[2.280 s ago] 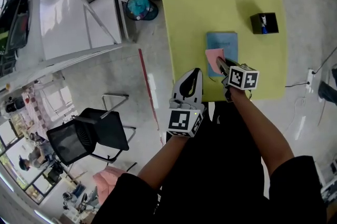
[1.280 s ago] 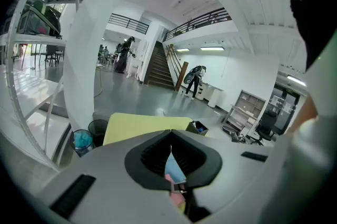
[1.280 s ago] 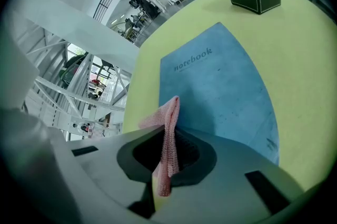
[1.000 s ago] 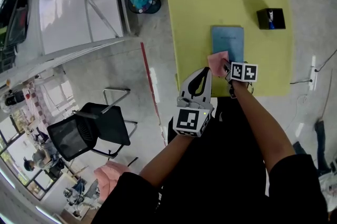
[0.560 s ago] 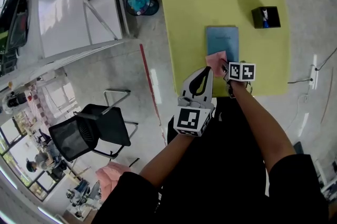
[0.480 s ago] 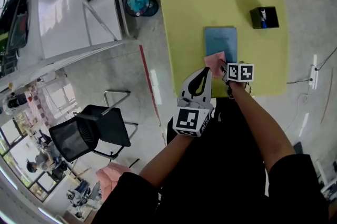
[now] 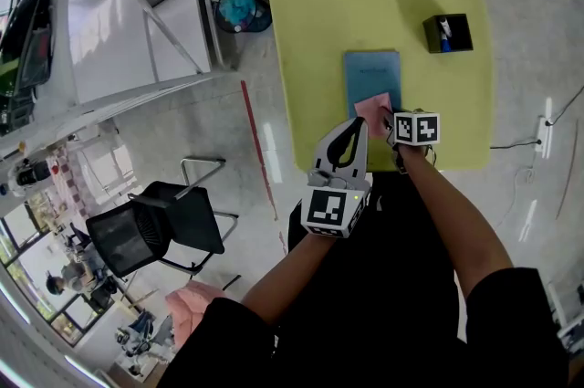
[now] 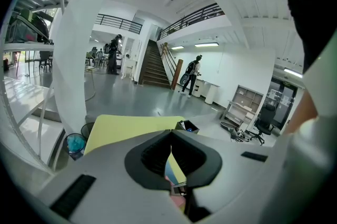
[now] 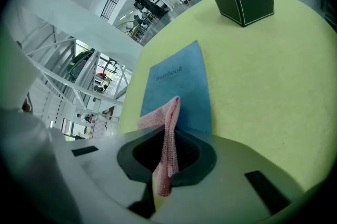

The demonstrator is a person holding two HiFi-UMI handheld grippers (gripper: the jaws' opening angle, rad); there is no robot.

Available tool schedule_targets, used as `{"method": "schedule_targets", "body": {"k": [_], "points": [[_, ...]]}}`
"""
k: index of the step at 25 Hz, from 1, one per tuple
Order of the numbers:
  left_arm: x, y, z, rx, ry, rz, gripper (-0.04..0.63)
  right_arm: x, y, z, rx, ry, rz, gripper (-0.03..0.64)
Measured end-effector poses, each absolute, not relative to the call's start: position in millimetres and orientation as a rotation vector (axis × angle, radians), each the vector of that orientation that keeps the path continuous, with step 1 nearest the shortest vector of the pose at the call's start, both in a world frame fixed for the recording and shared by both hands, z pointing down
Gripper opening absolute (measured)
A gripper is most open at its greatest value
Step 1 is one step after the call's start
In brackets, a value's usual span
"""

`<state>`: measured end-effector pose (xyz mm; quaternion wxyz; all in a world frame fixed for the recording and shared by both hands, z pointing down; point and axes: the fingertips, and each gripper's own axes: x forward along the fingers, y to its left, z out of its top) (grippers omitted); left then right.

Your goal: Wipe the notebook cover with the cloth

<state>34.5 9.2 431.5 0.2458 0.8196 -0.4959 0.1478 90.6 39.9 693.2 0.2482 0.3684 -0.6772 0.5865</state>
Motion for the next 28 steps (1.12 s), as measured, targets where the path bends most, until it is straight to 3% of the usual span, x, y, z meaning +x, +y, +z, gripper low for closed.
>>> {"method": "schedule_targets", "body": {"k": [16, 28], "points": [[73.5, 21.6, 416.1, 2.276, -1.392, 0.433, 0.015, 123.3, 43.0, 690.7, 1.011, -1.861, 1.620, 0.037], [44.4, 54.6, 399.3, 2.225, -1.438, 0.426, 0.015, 145.9, 46.9, 678.8, 1.053, -1.890, 1.487, 0.037]]}}
